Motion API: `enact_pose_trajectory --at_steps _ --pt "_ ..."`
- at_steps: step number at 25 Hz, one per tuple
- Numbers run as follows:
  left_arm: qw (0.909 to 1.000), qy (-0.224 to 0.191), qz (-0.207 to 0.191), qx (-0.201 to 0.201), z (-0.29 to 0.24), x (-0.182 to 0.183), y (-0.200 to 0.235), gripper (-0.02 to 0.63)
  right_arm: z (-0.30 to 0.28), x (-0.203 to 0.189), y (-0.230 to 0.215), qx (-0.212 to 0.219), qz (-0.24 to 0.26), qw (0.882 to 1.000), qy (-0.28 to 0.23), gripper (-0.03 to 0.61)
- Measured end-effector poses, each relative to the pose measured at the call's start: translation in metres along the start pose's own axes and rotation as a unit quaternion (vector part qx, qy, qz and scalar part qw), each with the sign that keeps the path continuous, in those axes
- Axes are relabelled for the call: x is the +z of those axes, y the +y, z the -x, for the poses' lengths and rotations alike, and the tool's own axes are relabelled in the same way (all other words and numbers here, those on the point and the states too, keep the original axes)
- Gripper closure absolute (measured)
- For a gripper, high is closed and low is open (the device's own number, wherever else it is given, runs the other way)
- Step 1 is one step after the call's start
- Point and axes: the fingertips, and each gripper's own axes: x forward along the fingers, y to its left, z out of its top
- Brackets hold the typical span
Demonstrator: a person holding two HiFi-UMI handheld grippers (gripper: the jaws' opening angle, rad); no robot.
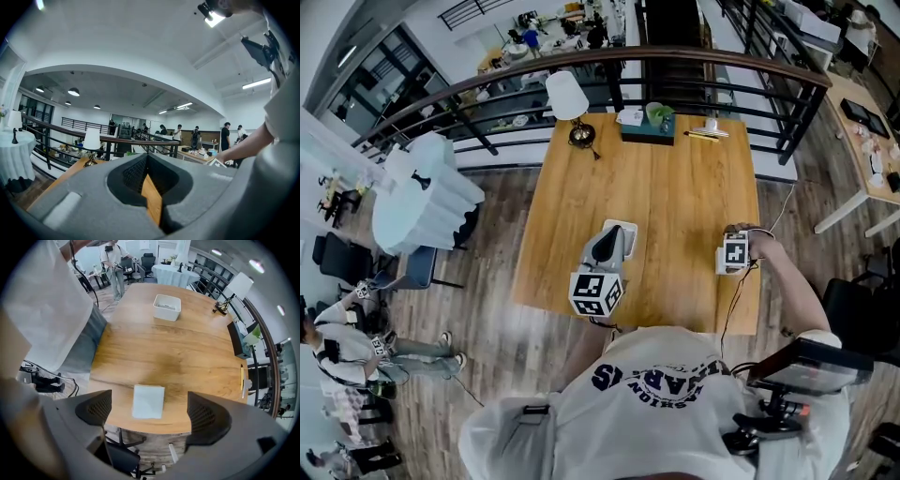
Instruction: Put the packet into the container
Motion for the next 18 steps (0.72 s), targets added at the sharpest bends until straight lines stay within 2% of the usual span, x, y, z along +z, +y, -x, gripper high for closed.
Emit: enact_pose_trajectory --at_steps 5,9,14,18 --pt "1.0 0.007 0.003 -0.003 0.002 -0.003 -0.002 0.611 -0.037 -0.003 -0.007 -0.019 -0.005 1.0 -0.013 0.081" --pt "0.9999 0.01 0.005 -0.003 0.004 -0.005 -0.003 0.611 -0.063 -0.011 -0.004 -0.018 0.001 1.0 0.006 0.08" --pt "0.9999 0.013 0.003 -0.007 0.003 -0.007 -0.006 0.611 -0.099 -0.021 0.005 0.005 -0.002 1.0 0.014 0.059" --pt "0.9999 0.012 0.002 -0.007 0.005 -0.007 -0.006 0.611 -0.129 -0.04 0.015 0.0 0.007 0.999 0.048 0.057"
